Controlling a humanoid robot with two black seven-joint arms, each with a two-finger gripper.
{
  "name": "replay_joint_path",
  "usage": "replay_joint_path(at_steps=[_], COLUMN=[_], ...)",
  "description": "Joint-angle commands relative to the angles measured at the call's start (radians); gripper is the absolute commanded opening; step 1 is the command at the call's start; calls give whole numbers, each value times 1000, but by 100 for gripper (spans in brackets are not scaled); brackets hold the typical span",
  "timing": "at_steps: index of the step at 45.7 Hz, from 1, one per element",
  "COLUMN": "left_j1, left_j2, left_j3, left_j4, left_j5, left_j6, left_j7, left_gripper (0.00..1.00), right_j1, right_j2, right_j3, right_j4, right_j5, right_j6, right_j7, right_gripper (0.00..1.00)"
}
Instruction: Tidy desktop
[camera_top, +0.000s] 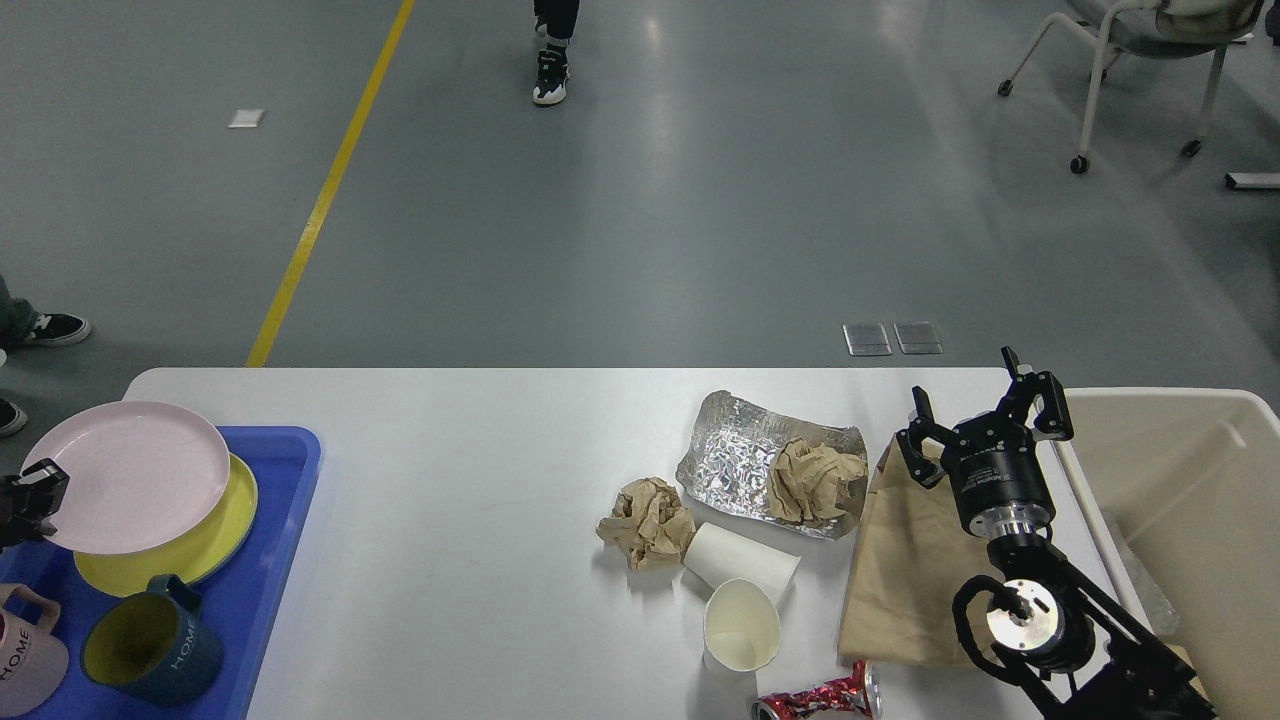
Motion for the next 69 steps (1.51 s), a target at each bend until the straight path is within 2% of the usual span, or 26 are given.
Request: replay_joint_path(at_steps=[1, 11, 17, 19, 23, 25, 27, 28, 29, 32, 33, 36, 52, 64, 67, 68, 69], left_j1=[-2, -7, -22, -22, -22, -22, -24, -24, -22, -24, -24, -24, -22, -24, -24, -22, -22], left_j2=[0, -2, -2, -2, -2, 1, 4, 4, 6, 11, 11, 11, 11, 14, 12, 12, 12], left_j3=[0, -12, -9, -5, 2, 3, 3, 3, 3, 3, 3, 3, 5, 5, 5, 5, 5], left_j4=[0, -18, -37, -40, -78, -87, -87, -87, -87, -80, -80, -80, -81, -86, -90, -92, -94], left_j5=[0, 0, 0, 0, 0, 0, 0, 0, 0, -3, -5, -3, -3, -3, -2, -2, -2], left_j6=[-2, -14, -14, -16, -37, -62, -83, -85, -83, -71, -64, -57, 9, 15, 13, 9, 0], left_j7=[1, -2, 0, 7, 12, 12, 9, 6, 1, -3, -3, -3, 4, 11, 11, 11, 12], left_gripper=[87, 92, 89, 80, 33, 22, 24, 28, 34, 70, 79, 88, 88, 88, 82, 77, 68], right_j1=[0, 0, 0, 0, 0, 0, 0, 0, 0, 0, 0, 0, 0, 0, 0, 0, 0], right_j2=[0, 0, 0, 0, 0, 0, 0, 0, 0, 0, 0, 0, 0, 0, 0, 0, 0], right_j3=[1, 1, -1, -1, 1, 1, 1, 1, 1, 1, -1, 1, -1, 1, 1, 1, -1], right_j4=[0, -2, 0, 0, 0, -2, -2, 0, -2, -2, 0, -2, -2, -2, -2, 0, -2], right_j5=[0, 0, 0, 0, 0, 0, 0, 0, 0, 0, 0, 0, 0, 0, 0, 0, 0], right_j6=[0, 0, 0, 0, 0, 0, 0, 0, 0, 0, 0, 0, 0, 0, 0, 0, 0], right_j7=[0, 0, 0, 0, 0, 0, 0, 0, 0, 0, 0, 0, 0, 0, 0, 0, 0], right_gripper=[100, 100, 100, 100, 100, 100, 100, 100, 100, 100, 100, 100, 100, 100, 100, 100, 100])
